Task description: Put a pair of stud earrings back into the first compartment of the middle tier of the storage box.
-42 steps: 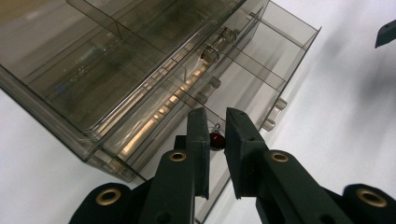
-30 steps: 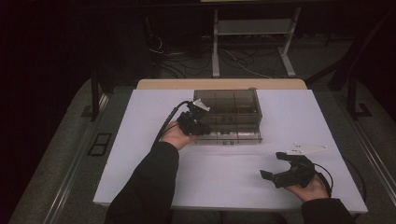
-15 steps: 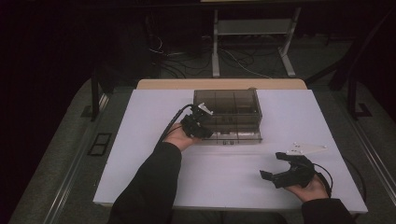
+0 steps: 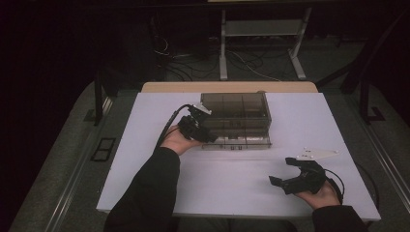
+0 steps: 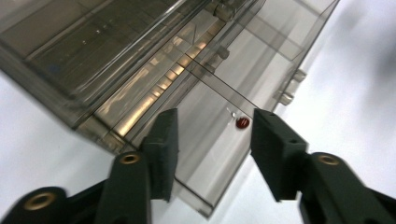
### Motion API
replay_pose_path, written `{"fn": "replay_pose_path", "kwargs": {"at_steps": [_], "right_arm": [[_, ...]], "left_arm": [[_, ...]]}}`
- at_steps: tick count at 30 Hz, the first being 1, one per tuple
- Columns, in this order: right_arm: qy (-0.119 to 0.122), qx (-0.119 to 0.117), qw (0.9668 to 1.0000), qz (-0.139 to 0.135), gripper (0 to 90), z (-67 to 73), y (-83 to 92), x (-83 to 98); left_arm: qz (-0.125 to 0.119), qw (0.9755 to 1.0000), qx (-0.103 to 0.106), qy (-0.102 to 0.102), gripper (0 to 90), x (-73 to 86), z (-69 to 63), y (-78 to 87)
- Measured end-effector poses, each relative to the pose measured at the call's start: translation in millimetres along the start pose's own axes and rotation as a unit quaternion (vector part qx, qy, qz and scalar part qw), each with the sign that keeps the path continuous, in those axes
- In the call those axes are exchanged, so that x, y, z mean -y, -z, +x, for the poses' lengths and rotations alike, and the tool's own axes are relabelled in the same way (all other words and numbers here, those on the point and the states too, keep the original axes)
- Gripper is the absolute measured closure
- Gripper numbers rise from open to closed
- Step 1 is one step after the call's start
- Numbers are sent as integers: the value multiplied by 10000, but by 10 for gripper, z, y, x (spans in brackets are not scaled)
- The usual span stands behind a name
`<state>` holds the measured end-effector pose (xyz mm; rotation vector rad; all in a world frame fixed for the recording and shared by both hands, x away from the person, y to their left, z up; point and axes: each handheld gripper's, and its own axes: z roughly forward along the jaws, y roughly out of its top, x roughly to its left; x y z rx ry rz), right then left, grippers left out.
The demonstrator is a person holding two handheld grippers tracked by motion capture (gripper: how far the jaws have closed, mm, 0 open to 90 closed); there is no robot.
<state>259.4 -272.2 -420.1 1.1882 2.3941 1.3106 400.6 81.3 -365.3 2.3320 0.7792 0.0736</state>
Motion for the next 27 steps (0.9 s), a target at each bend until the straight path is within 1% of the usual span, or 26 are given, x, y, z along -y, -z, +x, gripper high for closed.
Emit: {"fn": "replay_pose_path", "kwargs": {"at_steps": [1, 3, 5, 7, 8, 14, 18, 22, 24, 27], "right_arm": [[-1, -1, 10000, 4, 4, 2, 0, 0], [8, 6, 10000, 2, 4, 5, -4, 0], [5, 8, 10000, 7, 4, 9, -7, 0], [3, 4, 10000, 9, 4, 9, -10, 0], [-2, 5, 10000, 8, 4, 8, -9, 0], [-7, -4, 10000, -5, 4, 5, -6, 0], [-6, -6, 10000, -5, 4, 6, -5, 0], [-7, -4, 10000, -7, 4, 7, -5, 0], [-6, -4, 10000, -9, 4, 7, -5, 0], [-17, -8, 10000, -5, 4, 7, -4, 0]], "left_arm": [[-90, 9999, 12, 62, 465, 18, 9, 31], [-176, 9997, 33, 137, 437, 55, 32, 98], [-252, 9995, 30, 164, 398, 94, 60, 160], [-390, 9988, 88, 286, 364, 136, 82, 213], [-406, 9986, 91, 323, 347, 155, 95, 244], [-734, 9957, 186, 534, 276, 270, 153, 385], [-880, 9940, 164, 627, 217, 357, 182, 452], [-1011, 9918, 67, 779, 138, 451, 206, 496], [-1048, 9910, 17, 829, 100, 498, 214, 513], [-1044, 9906, -56, 885, 28, 567, 220, 527]]}}
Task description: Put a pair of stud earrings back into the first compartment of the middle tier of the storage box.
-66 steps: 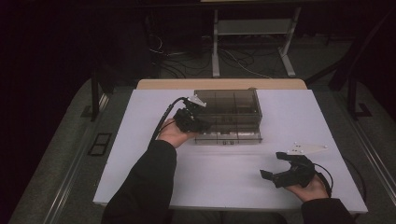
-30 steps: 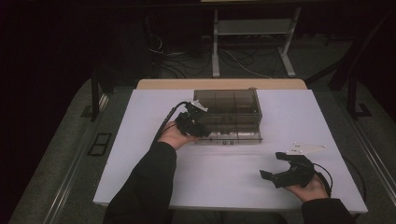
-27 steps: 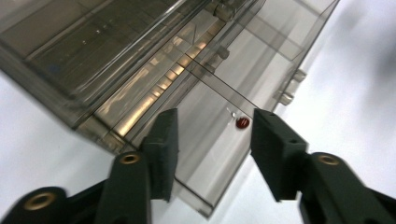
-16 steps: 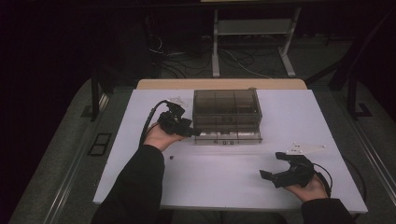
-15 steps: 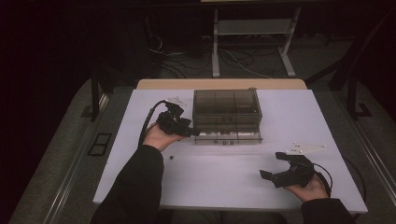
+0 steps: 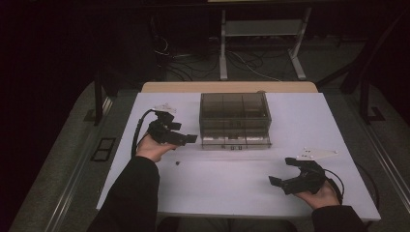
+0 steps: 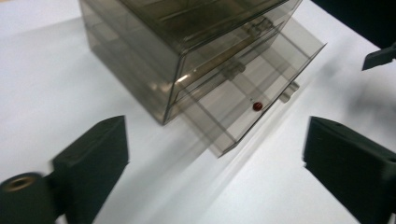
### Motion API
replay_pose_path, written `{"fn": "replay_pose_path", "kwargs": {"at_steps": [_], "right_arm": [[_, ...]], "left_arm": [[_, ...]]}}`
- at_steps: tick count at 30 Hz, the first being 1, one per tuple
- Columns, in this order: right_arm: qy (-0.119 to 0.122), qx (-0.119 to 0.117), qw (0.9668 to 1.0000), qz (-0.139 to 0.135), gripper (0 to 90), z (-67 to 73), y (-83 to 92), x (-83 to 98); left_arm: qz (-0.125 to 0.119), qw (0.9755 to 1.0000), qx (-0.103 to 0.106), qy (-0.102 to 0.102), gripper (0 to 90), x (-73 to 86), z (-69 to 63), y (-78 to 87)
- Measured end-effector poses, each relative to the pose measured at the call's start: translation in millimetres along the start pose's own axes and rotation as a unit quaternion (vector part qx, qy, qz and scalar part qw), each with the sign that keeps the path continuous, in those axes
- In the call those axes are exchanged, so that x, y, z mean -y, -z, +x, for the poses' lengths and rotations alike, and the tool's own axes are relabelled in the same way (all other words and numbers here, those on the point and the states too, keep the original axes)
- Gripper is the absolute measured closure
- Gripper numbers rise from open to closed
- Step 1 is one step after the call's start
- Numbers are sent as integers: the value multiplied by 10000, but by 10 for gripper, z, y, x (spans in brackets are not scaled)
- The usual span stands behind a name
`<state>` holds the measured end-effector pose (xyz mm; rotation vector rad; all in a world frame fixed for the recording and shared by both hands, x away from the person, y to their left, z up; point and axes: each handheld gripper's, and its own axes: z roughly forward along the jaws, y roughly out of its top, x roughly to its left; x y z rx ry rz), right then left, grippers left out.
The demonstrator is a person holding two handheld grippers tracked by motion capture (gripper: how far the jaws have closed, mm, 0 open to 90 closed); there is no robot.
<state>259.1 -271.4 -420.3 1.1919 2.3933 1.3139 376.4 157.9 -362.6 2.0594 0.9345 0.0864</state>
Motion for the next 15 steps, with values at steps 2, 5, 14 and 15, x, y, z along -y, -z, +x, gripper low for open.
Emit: {"fn": "replay_pose_path", "kwargs": {"at_steps": [2, 5, 14, 15], "right_arm": [[-3, -6, 10000, -7, 4, -1, 0, 0], [1, -2, 10000, -7, 4, 0, 3, 0], [12, 5, 10000, 1, 4, 1, -2, 1], [10, 4, 10000, 3, 4, 0, -2, 2]], "left_arm": [[-8, 10000, -63, 0, 0, 45, 6, 17], [40, 9999, -94, -21, 0, 114, 9, 31], [149, 9999, -73, -27, 0, 278, 33, 32], [177, 9998, -73, -31, 0, 290, 34, 32]]}}
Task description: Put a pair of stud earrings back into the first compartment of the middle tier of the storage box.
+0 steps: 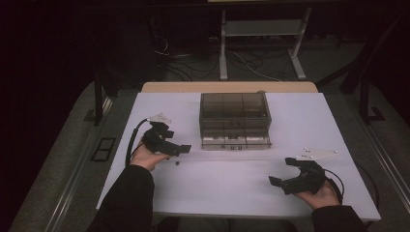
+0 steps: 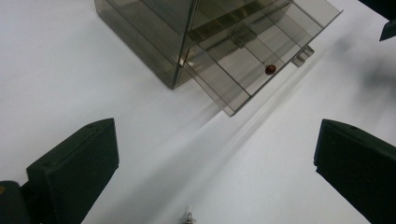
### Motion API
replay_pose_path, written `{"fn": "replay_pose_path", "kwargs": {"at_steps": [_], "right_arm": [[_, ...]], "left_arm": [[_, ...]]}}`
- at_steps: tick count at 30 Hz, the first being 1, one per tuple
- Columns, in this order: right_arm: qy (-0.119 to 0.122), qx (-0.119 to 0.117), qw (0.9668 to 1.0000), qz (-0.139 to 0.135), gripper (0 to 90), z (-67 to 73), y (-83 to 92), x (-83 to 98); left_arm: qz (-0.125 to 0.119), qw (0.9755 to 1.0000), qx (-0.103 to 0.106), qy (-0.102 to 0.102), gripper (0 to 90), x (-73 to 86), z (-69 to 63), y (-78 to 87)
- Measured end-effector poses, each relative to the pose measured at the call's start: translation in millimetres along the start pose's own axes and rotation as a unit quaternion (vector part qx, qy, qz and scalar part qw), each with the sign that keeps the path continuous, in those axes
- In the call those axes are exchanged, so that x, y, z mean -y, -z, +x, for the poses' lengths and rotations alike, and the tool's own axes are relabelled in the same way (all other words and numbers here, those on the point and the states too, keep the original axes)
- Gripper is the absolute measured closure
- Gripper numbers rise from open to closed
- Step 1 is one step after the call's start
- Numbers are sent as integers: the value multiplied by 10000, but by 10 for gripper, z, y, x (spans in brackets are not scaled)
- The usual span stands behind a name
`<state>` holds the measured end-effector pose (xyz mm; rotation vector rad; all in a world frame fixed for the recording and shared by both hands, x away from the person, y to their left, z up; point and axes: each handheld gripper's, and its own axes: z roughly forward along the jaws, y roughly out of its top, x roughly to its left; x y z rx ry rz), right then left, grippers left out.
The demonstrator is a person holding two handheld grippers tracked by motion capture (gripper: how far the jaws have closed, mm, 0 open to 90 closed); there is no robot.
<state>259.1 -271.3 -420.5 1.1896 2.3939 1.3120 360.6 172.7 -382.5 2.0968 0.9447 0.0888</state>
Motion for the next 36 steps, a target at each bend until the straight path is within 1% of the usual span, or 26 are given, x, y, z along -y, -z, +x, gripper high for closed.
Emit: {"fn": "replay_pose_path", "kwargs": {"at_steps": [3, 5, 8, 11, 12, 13, 15, 17, 21, 23, 26, 28, 30, 31, 34, 35, 36], "right_arm": [[5, 2, 10000, 3, 4, 0, -1, 0], [1, -2, 10000, 17, 4, 2, -2, 0], [-3, -2, 10000, 16, 4, 1, -2, 1], [0, -5, 10000, 19, 4, 4, -1, 1], [2, -4, 10000, 22, 4, 4, -2, 1], [9, -5, 10000, 16, 4, 4, -4, 2], [7, -8, 10000, 21, 4, 4, -5, 2], [6, -8, 10000, 24, 4, 3, -8, 2], [14, -13, 10000, 24, 4, 6, -11, 3], [18, -13, 10000, 31, 4, 6, -13, 4], [19, -15, 10000, 38, 4, 5, -15, 4], [18, -16, 10000, 40, 4, 5, -16, 5], [28, -16, 10000, 40, 4, 6, -18, 4], [35, -15, 10000, 43, 4, 7, -19, 4], [35, -18, 10000, 44, 4, 10, -20, 6], [34, -20, 10000, 45, 3, 10, -20, 6], [34, -21, 10000, 43, 4, 8, -19, 6]], "left_arm": [[51, 10000, 43, -31, 1, 39, -6, -13], [153, 9998, 48, -130, 4, 60, -3, -23], [218, 9996, 47, -166, 7, 96, -17, -43], [268, 9995, 39, -169, 32, 131, -27, -58], [307, 9993, 43, -206, 37, 140, -23, -60], [318, 9993, 33, -201, 47, 152, -26, -67], [378, 9990, 40, -251, 69, 169, -18, -75], [401, 9989, 41, -221, 88, 190, -22, -88], [508, 9982, 36, -325, 130, 228, -19, -108], [607, 9975, 20, -356, 141, 252, -25, -114], [670, 9969, 29, -401, 182, 282, -21, -130], [746, 9964, 15, -401, 206, 299, -21, -136], [770, 9962, 3, -399, 224, 311, -20, -147], [801, 9958, -10, -436, 239, 314, -12, -151], [848, 9955, -65, -426, 283, 330, -6, -165], [897, 9949, -85, -456, 294, 335, 1, -167], [910, 9949, -93, -415, 308, 345, 0, -175]]}}
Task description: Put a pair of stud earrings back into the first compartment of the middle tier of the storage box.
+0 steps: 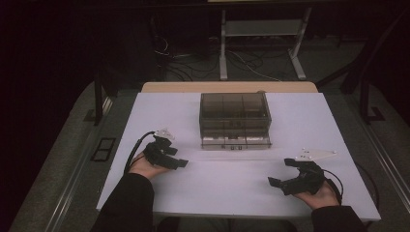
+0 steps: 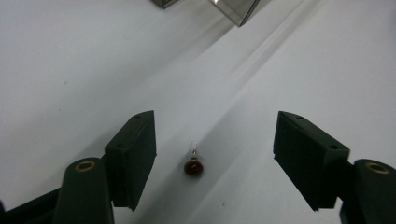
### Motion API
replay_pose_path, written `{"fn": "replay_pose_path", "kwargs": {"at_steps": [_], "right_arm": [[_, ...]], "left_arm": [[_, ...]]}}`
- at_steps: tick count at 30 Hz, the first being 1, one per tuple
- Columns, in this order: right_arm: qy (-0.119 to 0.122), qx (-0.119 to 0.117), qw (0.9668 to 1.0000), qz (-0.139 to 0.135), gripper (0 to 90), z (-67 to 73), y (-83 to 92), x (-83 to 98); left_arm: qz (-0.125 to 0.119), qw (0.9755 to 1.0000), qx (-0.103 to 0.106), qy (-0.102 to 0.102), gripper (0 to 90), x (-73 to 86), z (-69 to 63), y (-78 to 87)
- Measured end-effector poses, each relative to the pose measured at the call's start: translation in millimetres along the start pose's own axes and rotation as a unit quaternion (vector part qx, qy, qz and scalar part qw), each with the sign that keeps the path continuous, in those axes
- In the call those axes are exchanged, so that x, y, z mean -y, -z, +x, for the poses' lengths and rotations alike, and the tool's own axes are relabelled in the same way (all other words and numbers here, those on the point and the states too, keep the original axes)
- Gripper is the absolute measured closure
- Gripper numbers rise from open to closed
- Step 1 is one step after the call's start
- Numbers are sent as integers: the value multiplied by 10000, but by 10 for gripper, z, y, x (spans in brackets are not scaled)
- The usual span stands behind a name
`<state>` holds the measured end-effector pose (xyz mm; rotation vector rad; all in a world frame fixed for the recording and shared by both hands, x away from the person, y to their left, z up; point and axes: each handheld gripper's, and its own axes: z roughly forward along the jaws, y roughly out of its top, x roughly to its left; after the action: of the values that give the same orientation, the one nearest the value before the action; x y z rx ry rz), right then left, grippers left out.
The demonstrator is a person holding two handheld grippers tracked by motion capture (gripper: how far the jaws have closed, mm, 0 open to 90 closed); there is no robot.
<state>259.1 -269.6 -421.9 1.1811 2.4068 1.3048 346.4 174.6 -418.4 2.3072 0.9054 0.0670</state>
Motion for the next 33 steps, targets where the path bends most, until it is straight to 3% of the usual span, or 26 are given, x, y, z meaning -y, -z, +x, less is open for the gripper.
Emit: {"fn": "replay_pose_path", "kwargs": {"at_steps": [5, 13, 24, 33], "right_arm": [[-7, -3, 10000, 6, 4, 2, -4, 0], [-18, -26, 10000, 21, 4, 8, -6, 2], [-19, -25, 10000, 21, 4, 7, -7, 1], [-10, -16, 10000, 11, 4, 3, -3, 2]], "left_arm": [[155, 9998, -81, -30, 379, 35, 15, -37], [398, 9985, -252, -268, 531, 55, -24, -92], [434, 9969, -586, -283, 773, 53, -31, -103], [400, 9976, -509, -242, 786, 24, -34, -77]]}}
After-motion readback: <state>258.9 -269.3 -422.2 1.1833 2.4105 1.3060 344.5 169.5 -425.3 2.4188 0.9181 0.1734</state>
